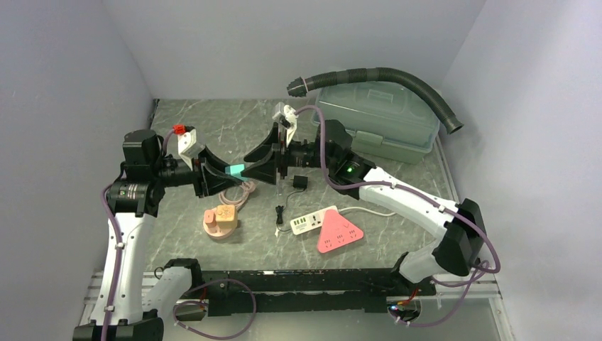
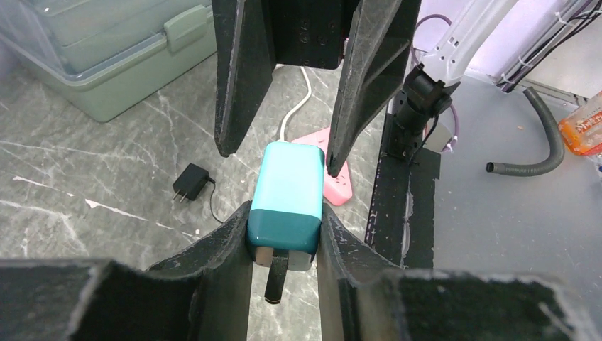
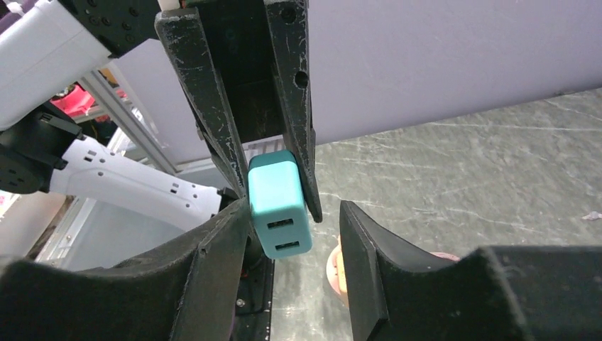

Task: Insert the plug
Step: Pick up the plug from the center of the board.

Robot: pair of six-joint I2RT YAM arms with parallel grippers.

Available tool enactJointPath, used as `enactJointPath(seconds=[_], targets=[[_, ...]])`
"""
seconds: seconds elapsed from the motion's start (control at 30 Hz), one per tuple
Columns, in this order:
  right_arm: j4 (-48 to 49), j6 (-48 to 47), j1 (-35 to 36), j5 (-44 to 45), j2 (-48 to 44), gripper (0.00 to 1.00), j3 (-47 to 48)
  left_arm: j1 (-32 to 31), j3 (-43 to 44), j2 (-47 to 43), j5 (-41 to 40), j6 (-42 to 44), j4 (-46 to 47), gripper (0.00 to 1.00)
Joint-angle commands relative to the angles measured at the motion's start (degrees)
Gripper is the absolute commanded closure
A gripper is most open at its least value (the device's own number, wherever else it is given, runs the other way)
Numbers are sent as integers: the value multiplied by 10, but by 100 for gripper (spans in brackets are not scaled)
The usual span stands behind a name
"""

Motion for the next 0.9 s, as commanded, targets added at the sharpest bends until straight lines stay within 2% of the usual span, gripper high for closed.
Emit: enactJointPath(seconds=[0.0,0.27,0.3,0.43,0.47,0.53,0.6,0.63,0.67,0.7,0.87], targets=[[49,26,10,-17,9,49,28,-1,11,-4,37,-12,6,100],[39,29,23,-35,31,48,45,-1,21,1,45,-30,30,100],[36,27,25,-34,33,51,47,-1,20,2,44,-35,34,100],[24,21,26,-23,31,84,49,-1,31,7,51,-15,9,100],[23,20,26,-20,27,91,46,-1,34,8,51,-1,-6,96],[22,19,22,-16,16,97,40,-1,39,11,52,48,-48,75],[25,20,17,-14,5,100,31,-1,44,16,53,100,-97,58],[26,21,13,-14,1,100,25,-1,48,18,51,129,-124,42],[24,21,9,-12,-2,100,22,-1,51,21,47,161,-152,16],[19,21,4,-11,-5,100,22,-1,55,26,41,196,-192,2],[-1,31,-28,-14,-25,100,-15,-1,56,39,-43,340,-293,0]])
